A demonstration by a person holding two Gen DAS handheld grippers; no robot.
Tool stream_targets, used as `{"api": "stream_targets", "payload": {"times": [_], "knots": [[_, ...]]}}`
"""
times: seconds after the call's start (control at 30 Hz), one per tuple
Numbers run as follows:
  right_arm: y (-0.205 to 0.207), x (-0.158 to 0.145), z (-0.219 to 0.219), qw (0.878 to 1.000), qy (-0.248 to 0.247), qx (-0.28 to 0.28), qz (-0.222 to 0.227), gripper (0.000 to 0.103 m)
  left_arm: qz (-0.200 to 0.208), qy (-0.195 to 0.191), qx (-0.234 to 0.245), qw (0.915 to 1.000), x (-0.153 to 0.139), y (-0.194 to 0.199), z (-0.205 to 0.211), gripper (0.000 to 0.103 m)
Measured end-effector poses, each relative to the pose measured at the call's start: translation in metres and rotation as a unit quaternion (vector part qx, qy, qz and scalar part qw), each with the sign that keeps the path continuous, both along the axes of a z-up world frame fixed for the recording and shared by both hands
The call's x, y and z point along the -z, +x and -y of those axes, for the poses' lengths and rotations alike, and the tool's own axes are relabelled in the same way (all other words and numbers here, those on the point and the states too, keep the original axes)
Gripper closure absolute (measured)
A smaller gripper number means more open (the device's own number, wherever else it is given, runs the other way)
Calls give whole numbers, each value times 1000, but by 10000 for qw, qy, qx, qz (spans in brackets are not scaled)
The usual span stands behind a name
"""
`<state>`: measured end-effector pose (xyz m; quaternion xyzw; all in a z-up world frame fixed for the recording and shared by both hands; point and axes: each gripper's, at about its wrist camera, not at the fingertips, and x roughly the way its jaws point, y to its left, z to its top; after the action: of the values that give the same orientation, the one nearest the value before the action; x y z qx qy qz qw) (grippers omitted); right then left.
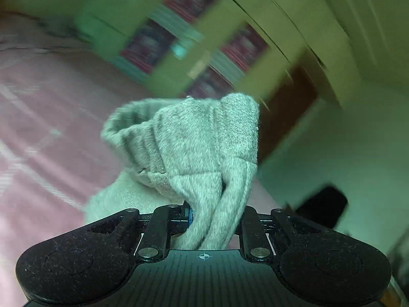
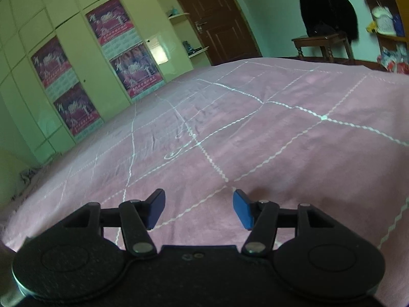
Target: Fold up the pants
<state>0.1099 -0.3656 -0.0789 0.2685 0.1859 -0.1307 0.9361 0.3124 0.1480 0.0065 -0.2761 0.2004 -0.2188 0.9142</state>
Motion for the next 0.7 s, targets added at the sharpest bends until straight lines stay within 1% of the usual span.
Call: {"api": "stream_targets", "payload": {"times": [0.1, 0.2, 0.27, 0.37, 0.4, 0.47, 0.5, 0.53, 0.57, 0.63, 0.67, 0.7], "knots": [[1, 4, 1, 9999, 150, -58, -54, 42, 13, 500, 622, 9968, -2, 10, 60, 87], [4, 4, -6, 9997, -7, -215, -138, 42, -93, 1072, 1109, 9880, 3, 13, 117, 86], [5, 4, -12, 9994, -120, -282, -151, 42, -185, 1520, 1361, 9788, 7, 18, 147, 86], [6, 4, -13, 9991, -111, -358, -173, 42, -251, 2147, 1681, 9618, 18, 15, 187, 86], [7, 4, -13, 9991, -105, -372, -185, 42, -245, 2339, 1793, 9553, 24, 7, 197, 86], [7, 5, -13, 9990, -89, -380, -205, 41, -301, 2612, 2011, 9436, 26, 6, 217, 85], [7, 5, -13, 9990, -79, -379, -210, 41, -352, 2707, 2092, 9390, 25, 0, 229, 82], [8, 6, -14, 9990, -76, -381, -221, 41, -448, 2747, 2184, 9353, 31, -12, 234, 78], [7, 6, -13, 9990, -80, -386, -232, 41, -548, 2776, 2276, 9317, 34, -10, 238, 69], [7, 6, -15, 9989, -109, -393, -242, 40, -501, 2729, 2340, 9318, 37, -18, 240, 54], [7, 6, -15, 9989, -124, -393, -242, 40, -493, 2588, 2446, 9332, 35, -20, 240, 33], [7, 6, -15, 9989, -130, -391, -235, 40, -474, 2388, 2523, 9365, 36, -25, 236, 18]]}}
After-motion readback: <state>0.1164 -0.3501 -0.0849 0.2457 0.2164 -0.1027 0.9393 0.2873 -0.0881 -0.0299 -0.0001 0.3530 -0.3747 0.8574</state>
